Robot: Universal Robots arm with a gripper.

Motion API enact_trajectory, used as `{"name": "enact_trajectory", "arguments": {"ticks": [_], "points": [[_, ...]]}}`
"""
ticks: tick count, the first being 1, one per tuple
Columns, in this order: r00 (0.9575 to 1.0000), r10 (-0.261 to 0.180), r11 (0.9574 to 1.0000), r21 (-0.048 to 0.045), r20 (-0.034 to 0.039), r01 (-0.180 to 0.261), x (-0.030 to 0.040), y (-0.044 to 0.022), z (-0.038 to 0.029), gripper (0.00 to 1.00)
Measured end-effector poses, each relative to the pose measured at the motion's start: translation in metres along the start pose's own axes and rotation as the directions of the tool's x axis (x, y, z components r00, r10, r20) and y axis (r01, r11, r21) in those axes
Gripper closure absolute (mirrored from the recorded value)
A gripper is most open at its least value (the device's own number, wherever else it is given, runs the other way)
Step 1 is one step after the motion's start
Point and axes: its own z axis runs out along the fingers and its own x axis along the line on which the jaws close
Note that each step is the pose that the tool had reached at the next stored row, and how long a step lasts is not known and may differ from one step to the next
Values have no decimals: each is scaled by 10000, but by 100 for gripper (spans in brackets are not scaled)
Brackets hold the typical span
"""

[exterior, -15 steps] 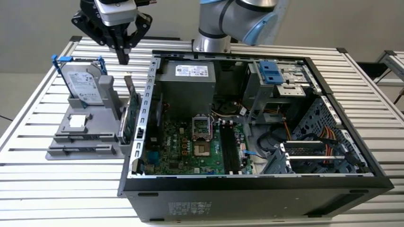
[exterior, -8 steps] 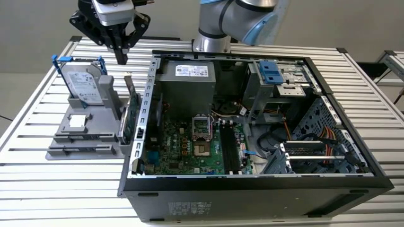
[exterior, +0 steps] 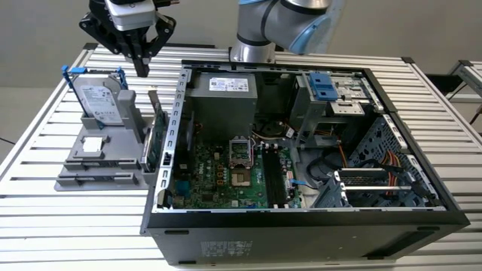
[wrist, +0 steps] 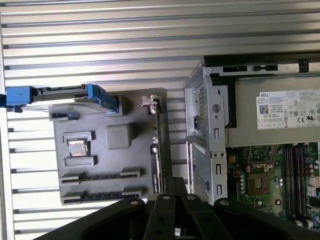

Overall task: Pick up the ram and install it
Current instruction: 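Reach for the ram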

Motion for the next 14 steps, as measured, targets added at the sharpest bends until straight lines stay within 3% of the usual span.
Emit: {"name": "enact_trajectory", "arguments": {"ticks": [14], "points": [[10000,0,10000,0,0,0,104,-7,-2,100]]}}
